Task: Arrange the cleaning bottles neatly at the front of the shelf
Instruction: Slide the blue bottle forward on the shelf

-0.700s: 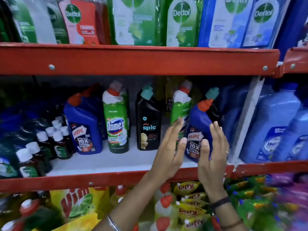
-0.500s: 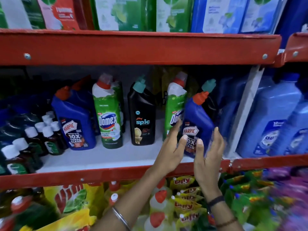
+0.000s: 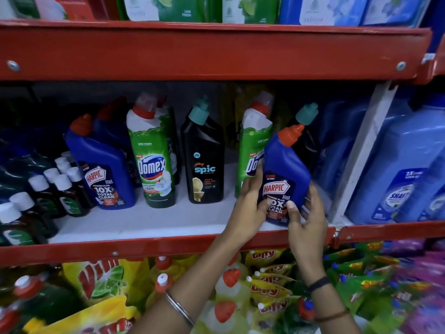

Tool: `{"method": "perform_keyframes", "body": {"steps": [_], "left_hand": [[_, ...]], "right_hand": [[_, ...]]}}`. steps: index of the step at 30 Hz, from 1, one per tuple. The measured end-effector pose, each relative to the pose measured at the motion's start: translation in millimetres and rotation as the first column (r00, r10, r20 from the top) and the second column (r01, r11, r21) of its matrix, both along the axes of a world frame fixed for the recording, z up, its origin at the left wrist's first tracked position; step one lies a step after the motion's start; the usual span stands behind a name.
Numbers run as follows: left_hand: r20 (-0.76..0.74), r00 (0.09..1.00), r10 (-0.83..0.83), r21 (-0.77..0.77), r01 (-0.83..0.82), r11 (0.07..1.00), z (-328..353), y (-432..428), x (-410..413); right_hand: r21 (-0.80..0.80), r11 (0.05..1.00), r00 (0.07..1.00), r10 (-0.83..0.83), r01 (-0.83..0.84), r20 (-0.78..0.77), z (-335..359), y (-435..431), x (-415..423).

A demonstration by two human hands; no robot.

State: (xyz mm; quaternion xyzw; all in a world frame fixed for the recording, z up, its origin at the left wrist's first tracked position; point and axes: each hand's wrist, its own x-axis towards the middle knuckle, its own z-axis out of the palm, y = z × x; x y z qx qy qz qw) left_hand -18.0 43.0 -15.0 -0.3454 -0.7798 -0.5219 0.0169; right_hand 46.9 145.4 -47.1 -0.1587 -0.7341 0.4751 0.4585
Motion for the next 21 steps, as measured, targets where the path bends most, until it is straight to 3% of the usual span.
{"method": "perform_keyframes", "body": {"steps": [11,21], "left_hand": [[0.052,0.982,0.179,0.317,-0.187,0.930,8,-76,7],[0.027,0.918,0.395,0.364,-0.377,0.852,3,-194,-12]], "right_hand": [[-0.048,0.977,0.972,0.203,-0.210,-0.120,26,-70,3],[-0.072,0.912,0.913,0.397,-0.404,-0.098,32,-177,-42]]}}
